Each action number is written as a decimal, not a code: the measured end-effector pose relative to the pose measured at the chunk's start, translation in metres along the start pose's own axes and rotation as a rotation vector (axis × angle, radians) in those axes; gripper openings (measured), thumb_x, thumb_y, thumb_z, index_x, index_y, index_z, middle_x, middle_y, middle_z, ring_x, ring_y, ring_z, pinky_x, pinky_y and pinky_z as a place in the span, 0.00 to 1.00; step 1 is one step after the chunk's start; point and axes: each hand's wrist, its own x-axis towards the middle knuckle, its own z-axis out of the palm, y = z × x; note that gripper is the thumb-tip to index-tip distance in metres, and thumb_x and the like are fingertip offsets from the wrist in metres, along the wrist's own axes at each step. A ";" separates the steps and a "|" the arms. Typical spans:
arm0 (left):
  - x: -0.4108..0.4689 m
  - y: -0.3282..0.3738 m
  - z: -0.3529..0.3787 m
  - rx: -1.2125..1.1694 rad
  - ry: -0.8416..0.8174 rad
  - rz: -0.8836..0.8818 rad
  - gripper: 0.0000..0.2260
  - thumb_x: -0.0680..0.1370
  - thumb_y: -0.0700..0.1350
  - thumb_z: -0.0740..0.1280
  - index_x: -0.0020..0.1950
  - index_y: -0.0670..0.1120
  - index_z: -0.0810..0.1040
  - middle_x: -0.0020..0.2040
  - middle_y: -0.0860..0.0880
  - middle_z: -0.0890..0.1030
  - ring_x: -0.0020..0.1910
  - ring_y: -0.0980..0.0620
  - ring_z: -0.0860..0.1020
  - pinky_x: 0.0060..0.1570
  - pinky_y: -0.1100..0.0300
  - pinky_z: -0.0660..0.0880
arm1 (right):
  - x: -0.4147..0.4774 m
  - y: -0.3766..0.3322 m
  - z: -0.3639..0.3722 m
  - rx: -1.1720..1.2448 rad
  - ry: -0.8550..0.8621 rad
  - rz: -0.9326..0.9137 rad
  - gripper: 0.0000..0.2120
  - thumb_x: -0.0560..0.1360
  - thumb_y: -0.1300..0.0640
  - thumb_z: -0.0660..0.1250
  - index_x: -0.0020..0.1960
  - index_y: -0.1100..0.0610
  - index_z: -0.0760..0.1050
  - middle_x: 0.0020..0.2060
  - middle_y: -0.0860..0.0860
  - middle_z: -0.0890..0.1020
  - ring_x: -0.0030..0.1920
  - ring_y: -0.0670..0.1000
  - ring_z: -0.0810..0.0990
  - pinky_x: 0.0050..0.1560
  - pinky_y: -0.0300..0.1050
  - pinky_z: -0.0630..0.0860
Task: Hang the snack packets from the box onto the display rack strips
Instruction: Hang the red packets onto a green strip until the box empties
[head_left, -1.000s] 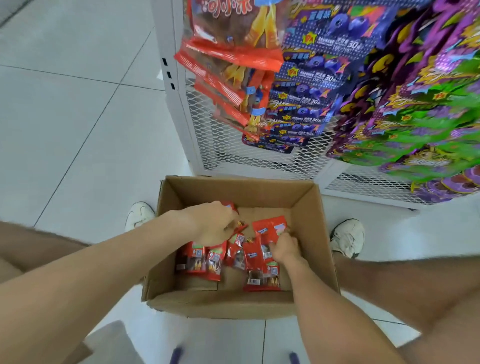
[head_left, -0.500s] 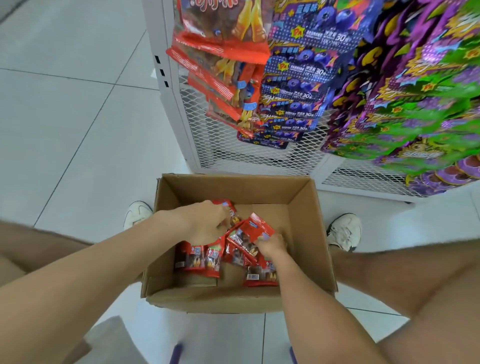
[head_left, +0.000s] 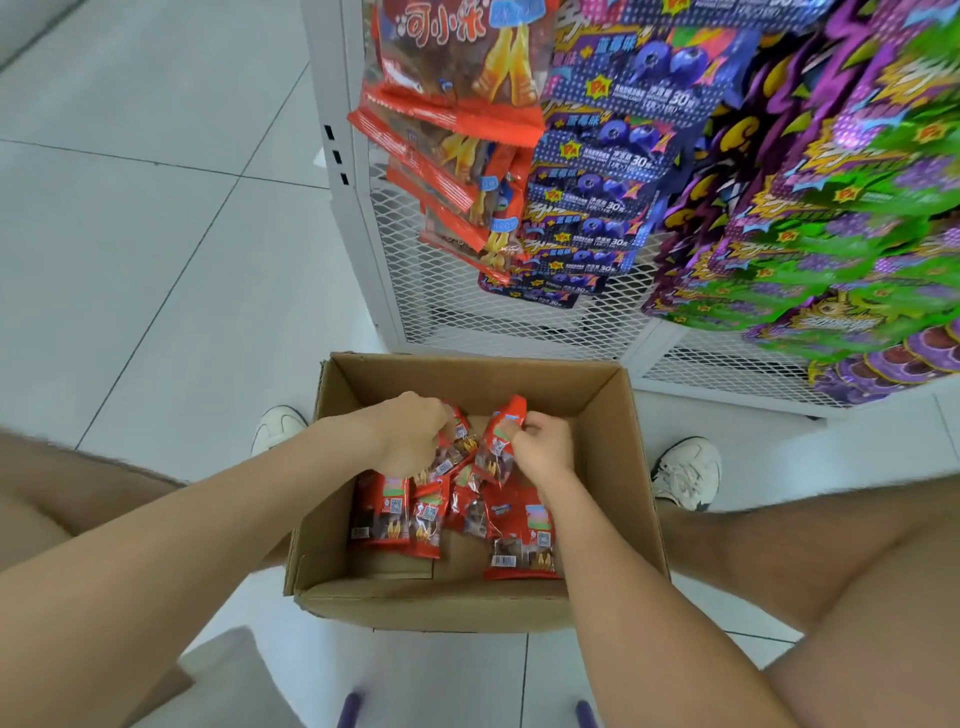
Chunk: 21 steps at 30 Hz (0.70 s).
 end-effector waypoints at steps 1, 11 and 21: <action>-0.004 0.004 -0.003 -0.051 0.032 -0.007 0.18 0.86 0.39 0.57 0.76 0.46 0.71 0.62 0.47 0.80 0.50 0.50 0.79 0.45 0.60 0.76 | -0.006 -0.015 -0.003 -0.040 0.008 -0.095 0.10 0.76 0.50 0.75 0.40 0.55 0.84 0.30 0.47 0.83 0.34 0.51 0.81 0.41 0.46 0.76; -0.059 0.048 -0.049 -0.962 0.456 0.028 0.17 0.84 0.59 0.65 0.51 0.46 0.80 0.44 0.46 0.84 0.40 0.49 0.84 0.40 0.53 0.85 | -0.120 -0.159 -0.056 -0.215 -0.166 -0.768 0.06 0.72 0.52 0.76 0.38 0.51 0.82 0.32 0.45 0.84 0.35 0.45 0.82 0.38 0.43 0.78; -0.134 0.051 -0.118 -0.325 0.543 0.450 0.18 0.86 0.48 0.65 0.37 0.54 0.80 0.31 0.57 0.76 0.32 0.60 0.70 0.34 0.65 0.67 | -0.144 -0.229 -0.128 -0.192 -0.255 -0.749 0.05 0.78 0.49 0.74 0.53 0.48 0.84 0.47 0.46 0.85 0.45 0.44 0.83 0.49 0.45 0.79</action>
